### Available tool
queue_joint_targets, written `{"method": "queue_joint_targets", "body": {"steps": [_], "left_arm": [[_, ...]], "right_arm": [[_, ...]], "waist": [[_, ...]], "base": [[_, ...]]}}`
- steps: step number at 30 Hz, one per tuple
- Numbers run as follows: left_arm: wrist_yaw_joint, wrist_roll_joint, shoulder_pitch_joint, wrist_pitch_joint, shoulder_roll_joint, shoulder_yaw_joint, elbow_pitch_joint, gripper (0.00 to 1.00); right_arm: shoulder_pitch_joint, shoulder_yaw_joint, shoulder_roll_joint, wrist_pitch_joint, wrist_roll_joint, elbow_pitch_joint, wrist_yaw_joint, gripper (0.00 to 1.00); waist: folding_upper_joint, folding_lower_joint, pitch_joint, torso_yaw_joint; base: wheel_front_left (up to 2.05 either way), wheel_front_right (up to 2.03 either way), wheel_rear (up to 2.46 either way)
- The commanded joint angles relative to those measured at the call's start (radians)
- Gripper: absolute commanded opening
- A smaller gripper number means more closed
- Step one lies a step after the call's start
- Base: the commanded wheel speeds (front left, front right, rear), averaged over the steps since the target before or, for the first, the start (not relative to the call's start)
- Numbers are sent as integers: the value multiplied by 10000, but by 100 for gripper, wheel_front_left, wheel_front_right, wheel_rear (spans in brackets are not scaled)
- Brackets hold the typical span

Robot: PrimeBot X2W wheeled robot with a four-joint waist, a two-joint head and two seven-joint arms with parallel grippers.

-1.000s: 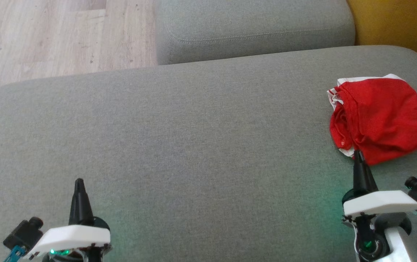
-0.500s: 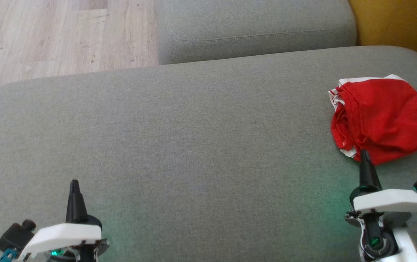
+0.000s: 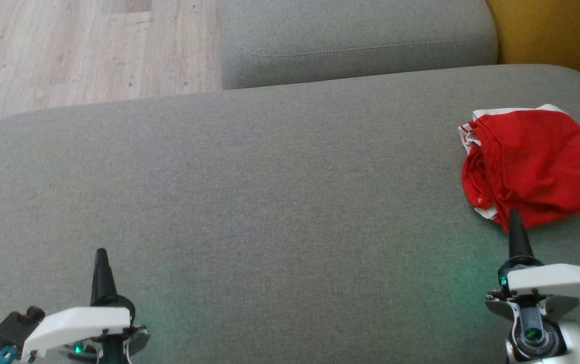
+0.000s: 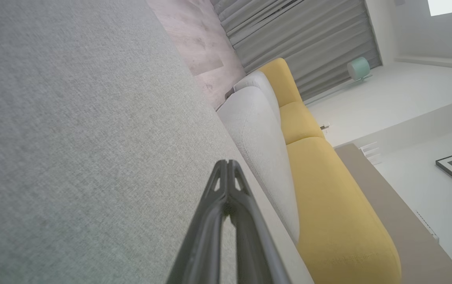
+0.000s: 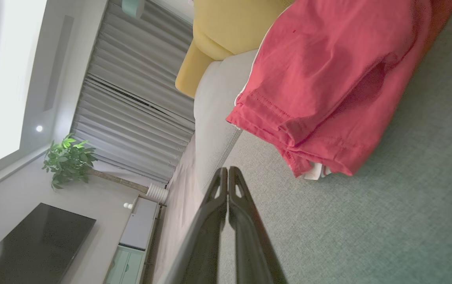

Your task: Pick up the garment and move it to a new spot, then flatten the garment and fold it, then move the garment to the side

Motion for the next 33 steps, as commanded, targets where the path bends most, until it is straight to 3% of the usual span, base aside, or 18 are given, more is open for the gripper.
{"method": "queue_joint_targets", "body": {"steps": [1, 33], "left_arm": [[-100, -305, -497, 110, 51, 358, -356, 0], [-205, -3421, -659, 1025, 69, 872, -390, 0]], "right_arm": [[-301, 45, -35, 102, 373, -436, -6, 0], [-181, -444, -24, 992, 3924, -912, -8, 0]], "waist": [[-1, 0, 0, 7], [-1, -1, 9, 107]], "base": [[0, 0, 0], [0, 0, 0]]}}
